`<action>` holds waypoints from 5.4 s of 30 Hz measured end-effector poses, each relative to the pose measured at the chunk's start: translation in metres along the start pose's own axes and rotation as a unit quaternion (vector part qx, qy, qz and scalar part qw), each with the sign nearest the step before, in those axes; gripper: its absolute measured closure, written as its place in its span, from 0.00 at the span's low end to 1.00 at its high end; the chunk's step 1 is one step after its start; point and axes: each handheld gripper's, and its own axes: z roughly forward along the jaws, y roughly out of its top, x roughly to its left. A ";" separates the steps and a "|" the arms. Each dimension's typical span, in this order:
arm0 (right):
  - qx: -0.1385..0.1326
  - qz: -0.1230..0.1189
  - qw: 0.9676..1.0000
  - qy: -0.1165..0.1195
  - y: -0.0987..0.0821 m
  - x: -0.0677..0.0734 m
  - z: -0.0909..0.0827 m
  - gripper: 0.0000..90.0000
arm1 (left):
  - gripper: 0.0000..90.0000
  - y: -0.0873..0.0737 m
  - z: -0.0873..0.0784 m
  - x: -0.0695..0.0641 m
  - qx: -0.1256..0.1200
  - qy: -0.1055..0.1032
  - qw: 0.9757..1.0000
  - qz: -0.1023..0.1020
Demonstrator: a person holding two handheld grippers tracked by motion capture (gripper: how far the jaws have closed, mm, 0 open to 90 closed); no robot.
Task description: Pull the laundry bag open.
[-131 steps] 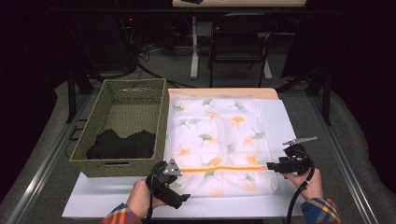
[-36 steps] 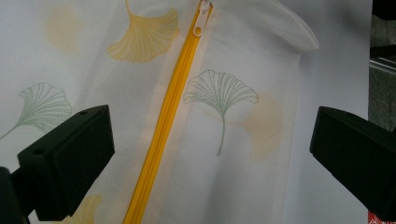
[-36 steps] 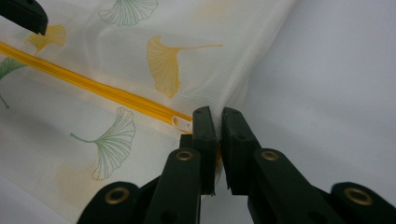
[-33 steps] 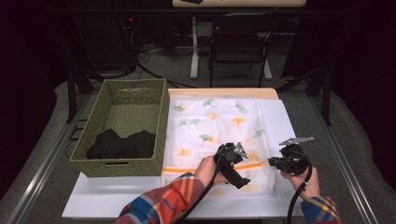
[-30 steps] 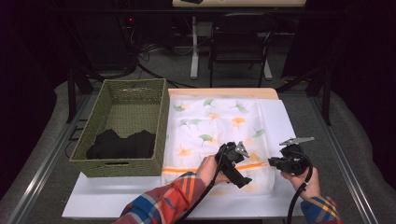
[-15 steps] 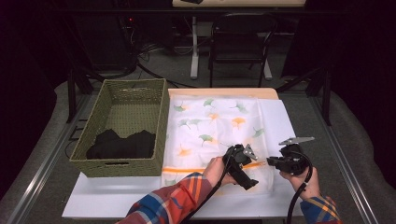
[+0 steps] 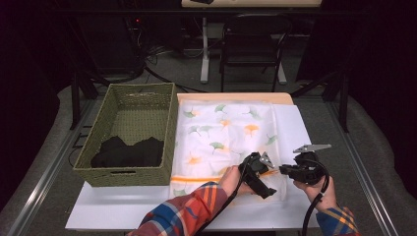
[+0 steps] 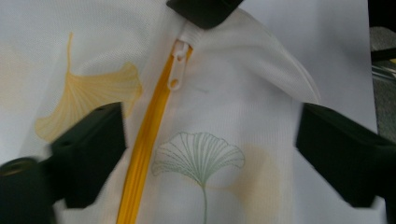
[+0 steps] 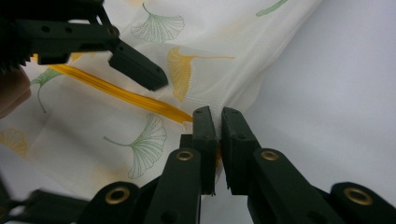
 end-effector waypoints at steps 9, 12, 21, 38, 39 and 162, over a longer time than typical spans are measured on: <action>-0.004 -0.002 1.000 0.002 0.001 0.002 0.000 0.95 | 0.53 0.000 0.002 0.002 -0.013 0.018 1.000 -0.013; -0.003 -0.003 1.000 0.004 0.001 0.003 0.000 0.95 | 0.60 0.000 0.003 0.004 -0.023 0.019 0.999 -0.024; -0.005 -0.004 1.000 0.006 0.001 0.004 0.002 0.95 | 0.81 0.000 0.008 0.005 -0.022 0.024 0.999 -0.042; -0.006 -0.005 1.000 0.005 0.002 0.006 0.001 0.95 | 0.99 -0.005 0.009 0.007 -0.052 0.014 0.995 -0.084; -0.006 -0.005 1.000 0.006 0.002 0.006 0.001 0.95 | 0.99 -0.005 0.009 0.006 -0.053 0.013 0.995 -0.085; -0.020 0.016 1.000 0.004 0.000 0.001 -0.011 0.96 | 1.00 -0.030 -0.006 0.029 -0.039 0.044 0.984 -0.169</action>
